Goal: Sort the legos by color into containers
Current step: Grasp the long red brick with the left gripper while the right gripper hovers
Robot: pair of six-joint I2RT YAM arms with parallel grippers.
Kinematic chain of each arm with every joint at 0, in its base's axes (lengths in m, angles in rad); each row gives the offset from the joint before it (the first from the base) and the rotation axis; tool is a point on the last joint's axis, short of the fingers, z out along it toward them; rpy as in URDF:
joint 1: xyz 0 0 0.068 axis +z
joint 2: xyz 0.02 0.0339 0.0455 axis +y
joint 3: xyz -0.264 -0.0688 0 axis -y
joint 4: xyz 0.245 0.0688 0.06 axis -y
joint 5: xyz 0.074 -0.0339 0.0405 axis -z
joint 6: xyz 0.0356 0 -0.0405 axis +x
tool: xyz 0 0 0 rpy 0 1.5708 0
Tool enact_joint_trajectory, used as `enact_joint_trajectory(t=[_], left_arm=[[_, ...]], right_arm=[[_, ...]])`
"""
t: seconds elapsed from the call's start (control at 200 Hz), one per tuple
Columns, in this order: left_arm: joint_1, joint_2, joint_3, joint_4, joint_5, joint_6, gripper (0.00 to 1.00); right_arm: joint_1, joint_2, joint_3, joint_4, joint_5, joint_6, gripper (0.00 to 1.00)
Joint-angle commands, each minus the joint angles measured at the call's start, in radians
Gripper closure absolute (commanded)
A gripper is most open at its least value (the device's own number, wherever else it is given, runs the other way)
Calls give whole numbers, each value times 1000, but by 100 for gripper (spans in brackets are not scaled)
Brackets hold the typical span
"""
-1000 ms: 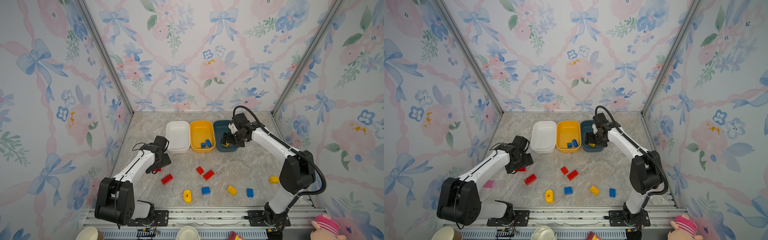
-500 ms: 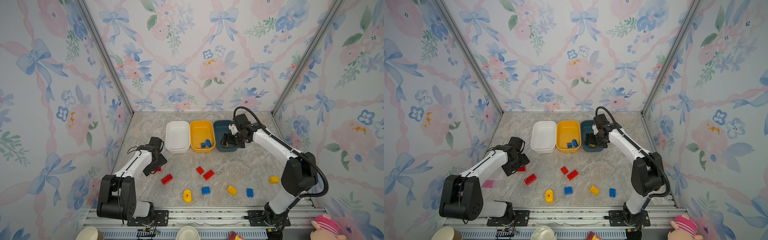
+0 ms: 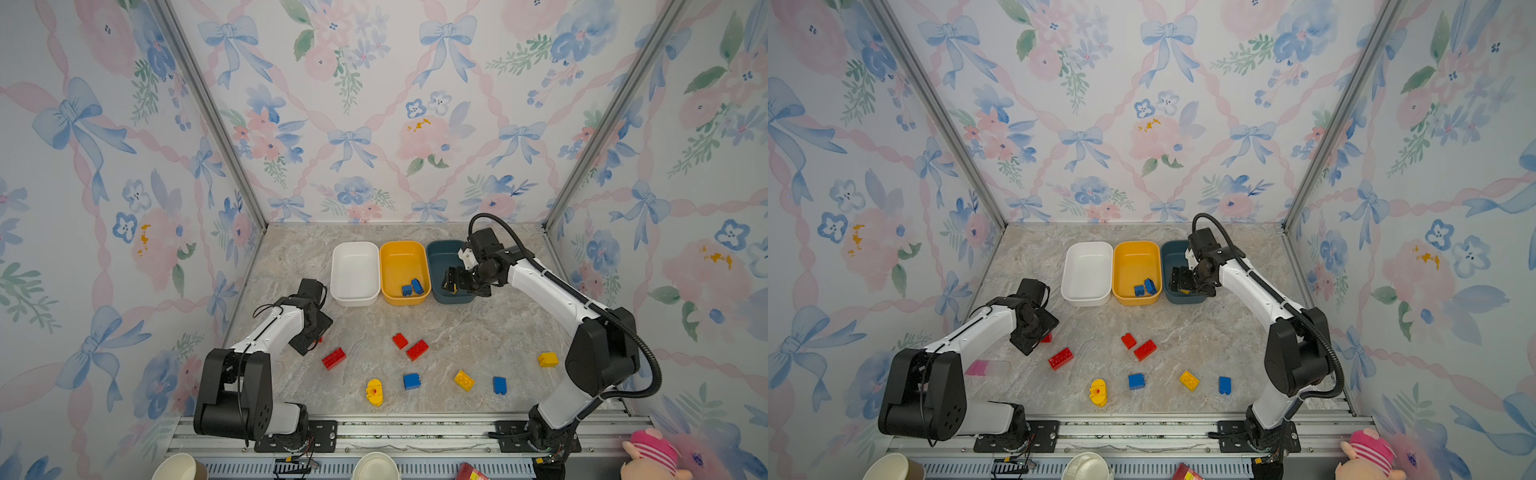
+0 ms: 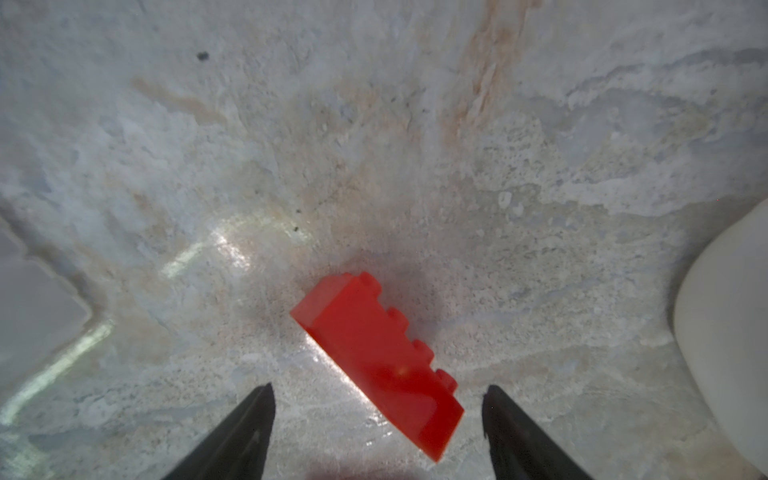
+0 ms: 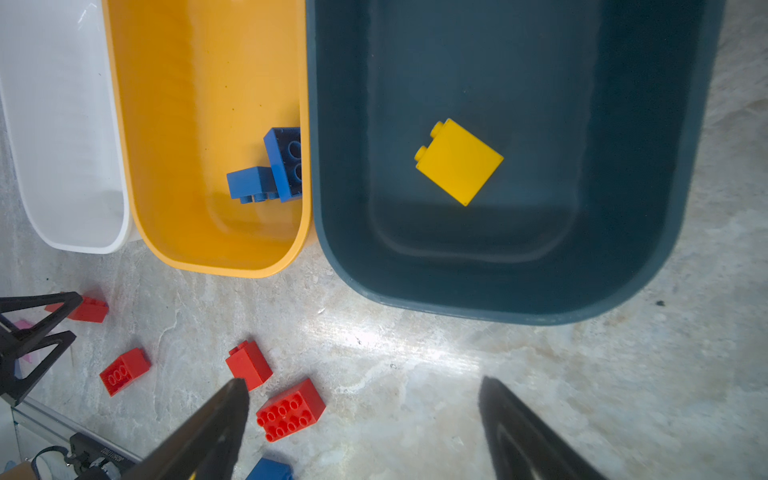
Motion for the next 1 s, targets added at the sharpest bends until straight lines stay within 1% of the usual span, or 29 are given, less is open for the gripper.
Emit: enact_joint_trajectory(t=[0.0,0.255,0.28,0.33,0.61,0.76,0.995], left_arm=[[7,22,-9,22,-15,-40,23],[15,60,-16,53,-27,-46,32],[16,63,-17,56,-27,-46,33],[17,65,-20,62,-28,-46,35],[18,64,-37,66,-31,-43,57],[18,38,-45,64,-30,-41,69],[11,-18,-56,62,-25,-42,84]], right_arm=[[-1,-30,-16,-13,0,-6,11],[1,-29,-25,-13,-2,3,11],[3,-56,-25,-13,-1,3,11],[3,-58,-26,-15,-1,3,10],[4,-63,-28,-15,0,8,10],[4,-67,-30,-13,-1,12,10],[4,-78,-38,-13,0,14,11]])
